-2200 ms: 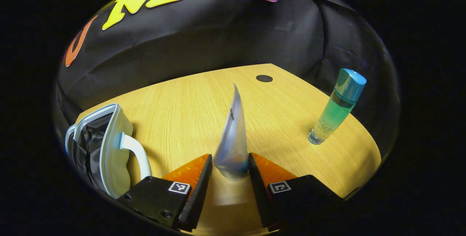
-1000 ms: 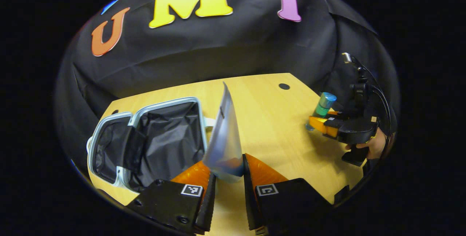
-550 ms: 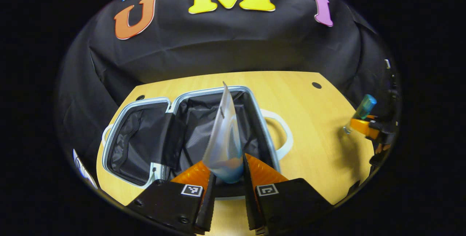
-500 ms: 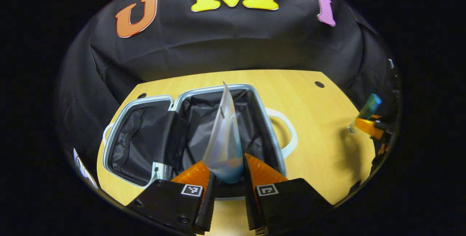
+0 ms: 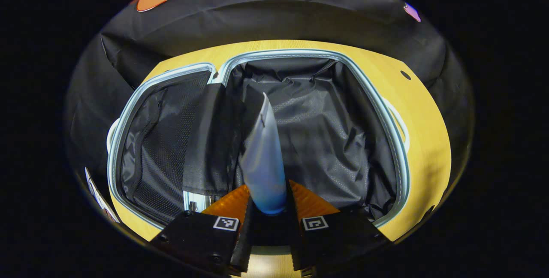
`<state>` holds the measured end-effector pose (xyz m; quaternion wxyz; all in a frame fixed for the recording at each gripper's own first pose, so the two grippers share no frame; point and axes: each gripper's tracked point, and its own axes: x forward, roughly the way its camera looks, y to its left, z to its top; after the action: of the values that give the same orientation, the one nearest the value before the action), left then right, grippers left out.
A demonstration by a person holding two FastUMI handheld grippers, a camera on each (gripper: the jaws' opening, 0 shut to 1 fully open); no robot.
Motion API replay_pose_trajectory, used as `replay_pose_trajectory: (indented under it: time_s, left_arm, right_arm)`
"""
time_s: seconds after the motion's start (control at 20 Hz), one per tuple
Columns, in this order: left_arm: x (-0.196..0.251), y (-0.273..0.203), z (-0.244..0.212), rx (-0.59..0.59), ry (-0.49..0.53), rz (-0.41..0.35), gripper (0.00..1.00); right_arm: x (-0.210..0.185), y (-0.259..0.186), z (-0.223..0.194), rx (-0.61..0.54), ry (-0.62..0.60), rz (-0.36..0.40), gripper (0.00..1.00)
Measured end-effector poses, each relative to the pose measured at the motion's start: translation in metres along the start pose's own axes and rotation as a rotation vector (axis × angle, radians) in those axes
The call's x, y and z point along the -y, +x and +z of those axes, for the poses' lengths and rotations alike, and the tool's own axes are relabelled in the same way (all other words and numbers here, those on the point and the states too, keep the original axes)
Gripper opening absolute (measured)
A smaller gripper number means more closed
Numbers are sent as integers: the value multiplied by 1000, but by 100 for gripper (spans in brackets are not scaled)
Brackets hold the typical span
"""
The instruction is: First open the suitcase, pack the skin care products into it, and then close the suitcase.
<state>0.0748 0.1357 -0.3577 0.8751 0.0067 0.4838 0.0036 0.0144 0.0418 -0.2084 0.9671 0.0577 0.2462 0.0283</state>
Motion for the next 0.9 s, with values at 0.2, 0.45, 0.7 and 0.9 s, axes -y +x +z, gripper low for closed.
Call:
replay_pose_trajectory:
  time_s: [0.2,0.45,0.7,0.9]
  left_arm:
    - [-1,15,2,-13,-9,-29,40]
    - [-3,18,7,-17,-22,-18,48]
    - [4,7,7,26,-67,-57,61]
    - [5,-35,21,168,-71,-106,90]
  right_arm:
    - [-21,-12,7,4,3,-17,32]
    - [-53,-17,13,-3,-38,0,32]
    - [-99,3,19,-21,-71,53,32]
    - [-145,38,12,-81,-118,113,32]
